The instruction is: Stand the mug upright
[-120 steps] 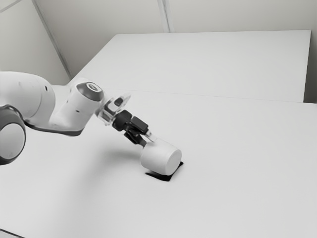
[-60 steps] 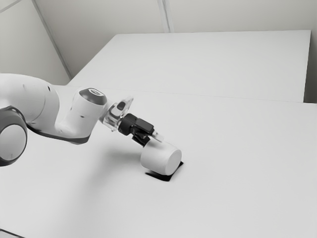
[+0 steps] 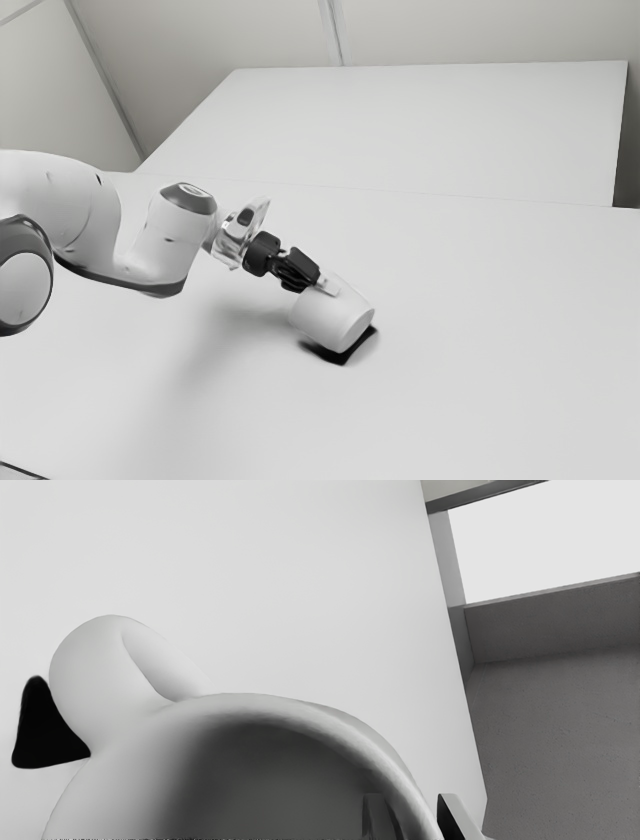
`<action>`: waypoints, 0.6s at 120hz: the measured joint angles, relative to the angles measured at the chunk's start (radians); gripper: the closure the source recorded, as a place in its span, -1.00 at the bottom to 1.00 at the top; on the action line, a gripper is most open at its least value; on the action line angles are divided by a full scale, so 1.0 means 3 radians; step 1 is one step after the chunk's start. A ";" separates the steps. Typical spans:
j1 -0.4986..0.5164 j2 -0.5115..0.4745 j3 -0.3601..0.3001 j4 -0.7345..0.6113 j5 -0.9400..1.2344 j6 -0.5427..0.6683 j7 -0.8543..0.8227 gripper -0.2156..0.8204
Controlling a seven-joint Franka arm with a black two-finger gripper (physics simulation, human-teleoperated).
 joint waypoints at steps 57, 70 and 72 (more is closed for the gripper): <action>0.0001 -0.0311 -0.0002 0.0020 0.0152 0.0170 -0.0081 0.91; -0.0026 -0.0465 -0.0002 0.0026 0.0459 0.0400 -0.0300 0.92; -0.0036 -0.0484 -0.0001 0.0026 0.0513 0.0441 -0.0343 0.92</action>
